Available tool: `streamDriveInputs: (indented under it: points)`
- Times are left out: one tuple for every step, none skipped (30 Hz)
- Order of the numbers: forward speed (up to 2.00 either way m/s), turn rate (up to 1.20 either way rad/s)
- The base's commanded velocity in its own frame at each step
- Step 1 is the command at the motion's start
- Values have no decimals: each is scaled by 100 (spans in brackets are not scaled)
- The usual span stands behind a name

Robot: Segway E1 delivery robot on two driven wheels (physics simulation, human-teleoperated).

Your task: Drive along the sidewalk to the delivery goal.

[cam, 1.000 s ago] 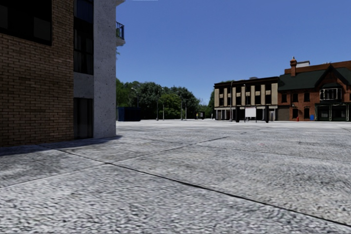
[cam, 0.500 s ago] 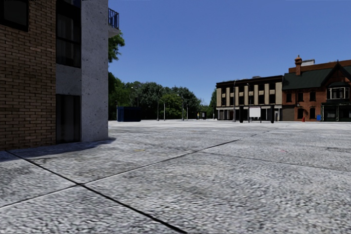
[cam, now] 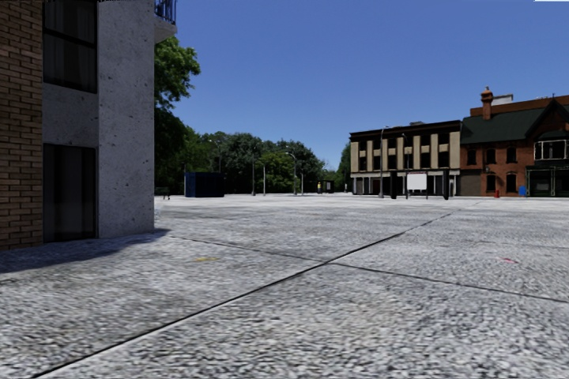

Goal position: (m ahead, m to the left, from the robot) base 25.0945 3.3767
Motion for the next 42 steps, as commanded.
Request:
streamDriveInputs:
  points:
    - [200, -40]
    - [200, -40]
    - [200, -41]
    - [200, -42]
    - [200, -29]
    - [200, -26]
    - [200, -26]
    - [200, -18]
    - [200, -1]
    - [200, 0]
    - [200, 0]
    - [200, 0]
    - [200, 0]
    - [200, 0]
    - [200, 0]
    - [200, 0]
    - [200, 0]
    - [200, 0]
    - [200, 0]
    - [200, 0]
    - [200, 0]
    - [200, 0]
    - [200, 0]
    - [200, 0]
    - [200, 0]
    - [200, 0]
    - [200, 0]
    - [200, 0]
    - [200, 0]
    - [200, 0]
    - [200, 0]
    - [200, 0]
    - [200, 0]
    - [200, 0]
    - [200, 0]
    - [200, 0]
    - [200, 0]
    - [200, 0]
    - [200, 0]
    - [200, 0]
    - [200, 0]
    - [200, 0]
